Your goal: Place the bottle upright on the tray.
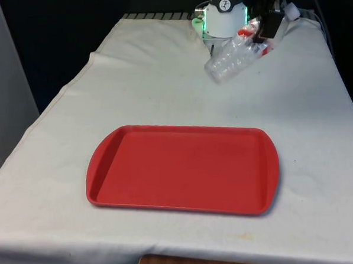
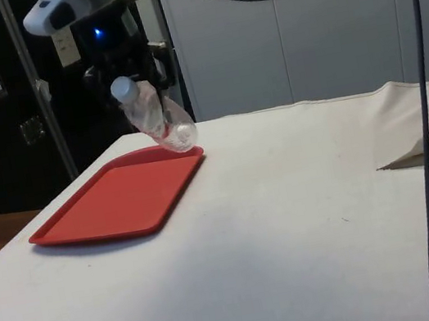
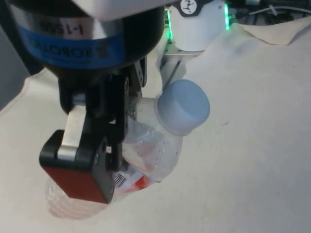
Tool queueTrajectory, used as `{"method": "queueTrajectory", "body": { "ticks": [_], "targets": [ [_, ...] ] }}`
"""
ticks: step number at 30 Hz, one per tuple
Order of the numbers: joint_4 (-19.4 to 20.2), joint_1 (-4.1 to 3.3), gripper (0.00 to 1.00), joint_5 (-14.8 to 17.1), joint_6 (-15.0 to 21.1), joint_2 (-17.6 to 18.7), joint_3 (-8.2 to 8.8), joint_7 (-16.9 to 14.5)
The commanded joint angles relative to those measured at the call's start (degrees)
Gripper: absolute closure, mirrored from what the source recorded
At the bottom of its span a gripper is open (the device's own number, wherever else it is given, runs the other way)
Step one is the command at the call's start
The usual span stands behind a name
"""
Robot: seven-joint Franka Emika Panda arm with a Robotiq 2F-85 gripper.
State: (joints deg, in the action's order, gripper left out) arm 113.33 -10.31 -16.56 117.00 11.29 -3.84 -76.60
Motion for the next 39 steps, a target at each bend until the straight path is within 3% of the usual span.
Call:
{"method": "queueTrajectory", "body": {
  "ticks": [1,14,15,18,23,32,33,35,39],
  "targets": [
    [-0.5,0.23,0.67,0.9,0.3,0.3,0.00,-0.7],
    [-4.1,0.40,0.67,6.9,0.5,2.5,1.32,-4.9],
    [-3.8,0.17,0.67,6.3,0.1,2.2,1.43,-4.4],
    [-5.3,0.57,0.67,8.8,0.6,3.4,1.60,-6.2],
    [-6.3,0.34,0.67,10.1,0.2,4.0,2.12,-6.9],
    [-10.4,0.92,0.67,15.8,0.6,6.8,2.81,-10.7],
    [-9.8,0.57,0.67,14.9,0.3,6.5,2.92,-10.1],
    [-11.0,1.03,0.67,16.6,0.4,7.0,3.04,-11.5],
    [-11.7,1.15,0.67,18.2,0.0,7.2,3.78,-13.1]
  ]
}}
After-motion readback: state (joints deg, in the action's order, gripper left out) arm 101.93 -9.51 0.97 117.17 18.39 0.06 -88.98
